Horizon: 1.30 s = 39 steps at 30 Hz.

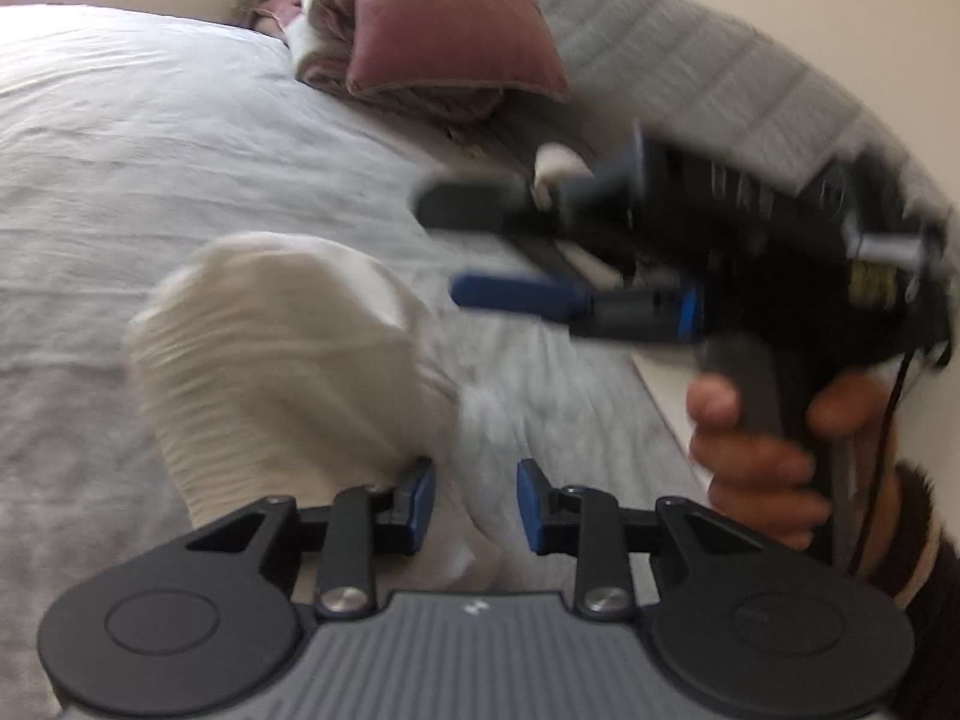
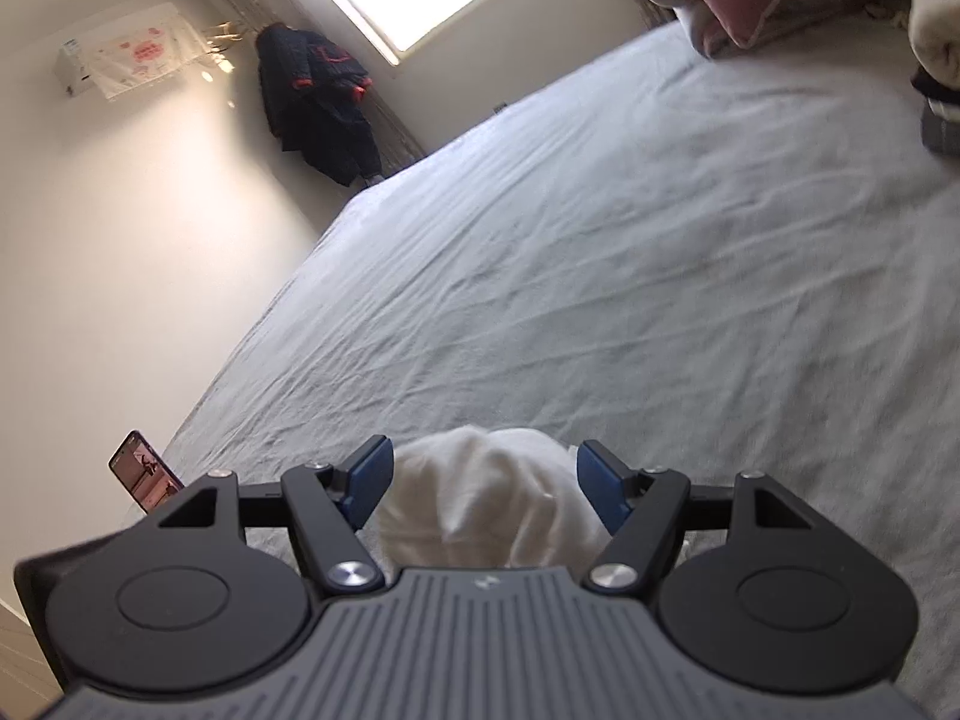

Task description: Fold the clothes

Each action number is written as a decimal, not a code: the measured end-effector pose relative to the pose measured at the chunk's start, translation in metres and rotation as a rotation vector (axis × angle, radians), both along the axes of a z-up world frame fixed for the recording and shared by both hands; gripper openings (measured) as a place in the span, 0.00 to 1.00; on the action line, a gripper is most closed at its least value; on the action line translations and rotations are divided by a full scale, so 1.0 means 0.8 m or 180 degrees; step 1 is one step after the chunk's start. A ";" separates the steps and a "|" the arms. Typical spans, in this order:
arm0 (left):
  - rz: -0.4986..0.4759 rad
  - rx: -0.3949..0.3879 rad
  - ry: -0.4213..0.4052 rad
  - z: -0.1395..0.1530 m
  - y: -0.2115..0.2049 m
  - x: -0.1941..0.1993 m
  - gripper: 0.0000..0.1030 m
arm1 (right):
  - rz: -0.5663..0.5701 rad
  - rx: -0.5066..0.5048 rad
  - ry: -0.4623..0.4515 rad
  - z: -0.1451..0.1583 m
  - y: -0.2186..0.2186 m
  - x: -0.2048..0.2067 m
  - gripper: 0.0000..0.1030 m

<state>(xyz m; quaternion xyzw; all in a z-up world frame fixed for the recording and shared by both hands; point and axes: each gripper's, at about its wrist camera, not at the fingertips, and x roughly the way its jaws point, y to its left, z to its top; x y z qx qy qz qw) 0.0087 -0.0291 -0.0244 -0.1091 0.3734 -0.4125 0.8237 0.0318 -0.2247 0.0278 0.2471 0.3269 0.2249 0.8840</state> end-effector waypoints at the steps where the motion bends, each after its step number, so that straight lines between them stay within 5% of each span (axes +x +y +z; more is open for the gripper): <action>1: -0.0018 0.0039 -0.0005 -0.001 -0.004 -0.001 0.31 | 0.0027 -0.0018 -0.0023 0.001 0.002 0.000 0.70; 10: 0.0009 -0.0008 -0.0023 0.006 0.017 -0.011 0.41 | 0.0173 -0.0322 0.0143 -0.029 0.026 0.014 0.70; 12: 0.0040 -0.0041 -0.0026 0.011 0.029 -0.015 0.42 | 0.0222 -0.0457 0.0259 -0.041 0.034 0.019 0.62; 14: 0.0114 -0.0061 -0.0050 0.017 0.043 -0.017 0.47 | 0.0277 -0.0526 0.0318 -0.050 0.036 0.020 0.34; 16: 0.0255 -0.0071 -0.0091 0.023 0.061 -0.016 0.50 | 0.0277 -0.0556 0.0308 -0.048 0.035 0.018 0.25; 22: 0.0840 -0.0092 0.0007 0.025 0.117 -0.001 0.66 | 0.0496 -0.0754 0.0259 -0.026 0.036 -0.011 0.19; 28: 0.0914 -0.0104 0.0179 0.011 0.130 0.009 0.66 | 0.0737 -0.0986 0.0319 -0.031 0.033 -0.059 0.15; 33: 0.0666 -0.0082 0.0105 0.007 0.105 0.004 0.66 | 0.0761 -0.0967 0.0519 -0.055 0.018 -0.081 0.12; 39: 0.0483 -0.0160 -0.0024 0.009 0.068 -0.011 0.44 | 0.0793 -0.0957 0.0561 -0.056 0.009 -0.088 0.15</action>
